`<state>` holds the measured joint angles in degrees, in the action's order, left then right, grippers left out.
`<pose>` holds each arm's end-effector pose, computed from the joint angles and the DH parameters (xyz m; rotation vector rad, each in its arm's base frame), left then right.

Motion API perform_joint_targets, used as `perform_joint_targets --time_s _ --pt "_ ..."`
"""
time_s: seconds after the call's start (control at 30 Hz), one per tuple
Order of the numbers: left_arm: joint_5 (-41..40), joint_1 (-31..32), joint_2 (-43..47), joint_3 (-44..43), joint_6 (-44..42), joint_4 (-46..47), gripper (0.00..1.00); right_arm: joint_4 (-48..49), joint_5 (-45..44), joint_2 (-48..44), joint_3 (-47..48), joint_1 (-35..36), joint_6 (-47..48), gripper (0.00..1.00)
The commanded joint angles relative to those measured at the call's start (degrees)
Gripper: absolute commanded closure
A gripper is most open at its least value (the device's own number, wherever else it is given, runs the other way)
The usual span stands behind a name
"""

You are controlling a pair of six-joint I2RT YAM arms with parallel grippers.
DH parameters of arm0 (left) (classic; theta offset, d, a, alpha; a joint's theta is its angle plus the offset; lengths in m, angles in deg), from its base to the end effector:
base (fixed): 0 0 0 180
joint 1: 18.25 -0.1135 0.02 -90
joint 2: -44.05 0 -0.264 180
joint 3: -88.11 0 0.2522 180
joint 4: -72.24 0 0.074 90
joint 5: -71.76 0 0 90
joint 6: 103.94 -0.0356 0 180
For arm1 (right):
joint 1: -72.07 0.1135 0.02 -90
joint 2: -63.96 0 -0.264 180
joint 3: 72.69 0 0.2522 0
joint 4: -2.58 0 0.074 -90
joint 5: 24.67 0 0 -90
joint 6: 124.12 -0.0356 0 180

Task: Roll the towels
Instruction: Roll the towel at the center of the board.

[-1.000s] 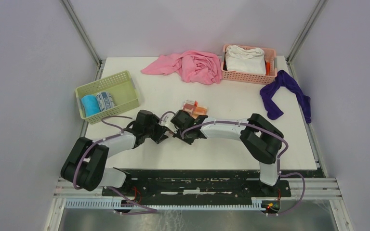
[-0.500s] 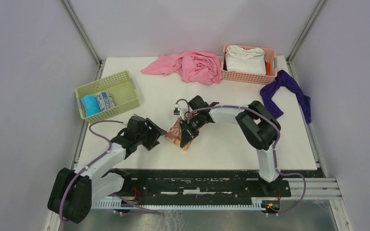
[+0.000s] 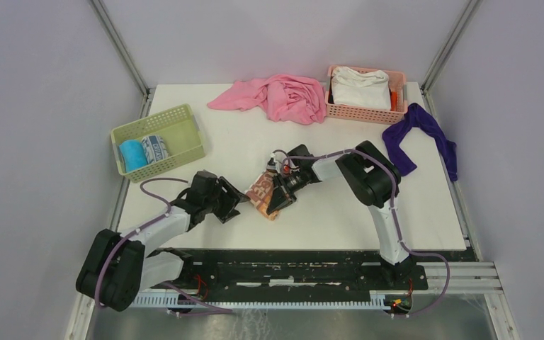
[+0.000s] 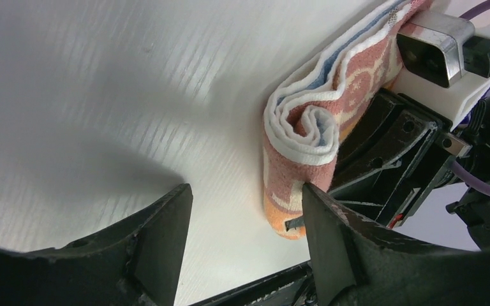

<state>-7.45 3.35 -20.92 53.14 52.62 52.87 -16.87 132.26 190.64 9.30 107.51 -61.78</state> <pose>0.1813 -0.0790 0.1439 -0.9200 2.4637 -0.8552 0.3031 0.2559 0.0687 0.5203 -2.3431 -1.6218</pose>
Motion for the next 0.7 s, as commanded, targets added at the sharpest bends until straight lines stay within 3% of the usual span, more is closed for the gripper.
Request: perform_joint_targets --time_s 0.0,0.3,0.67 --pt "1.2 -0.2 -3.0 -1.2 -0.4 6.6 0.31 1.6 -0.7 2.8 1.3 -0.6 -1.5 0.98" --pt "0.9 -0.2 -11.0 -2.8 -0.6 8.0 0.35 -6.0 -4.7 1.5 3.9 -0.6 3.4 0.93" --pt "-1.6 -0.2 -16.9 -0.3 3.6 6.9 0.43 -15.8 -20.1 -11.5 4.2 0.7 13.0 0.63"
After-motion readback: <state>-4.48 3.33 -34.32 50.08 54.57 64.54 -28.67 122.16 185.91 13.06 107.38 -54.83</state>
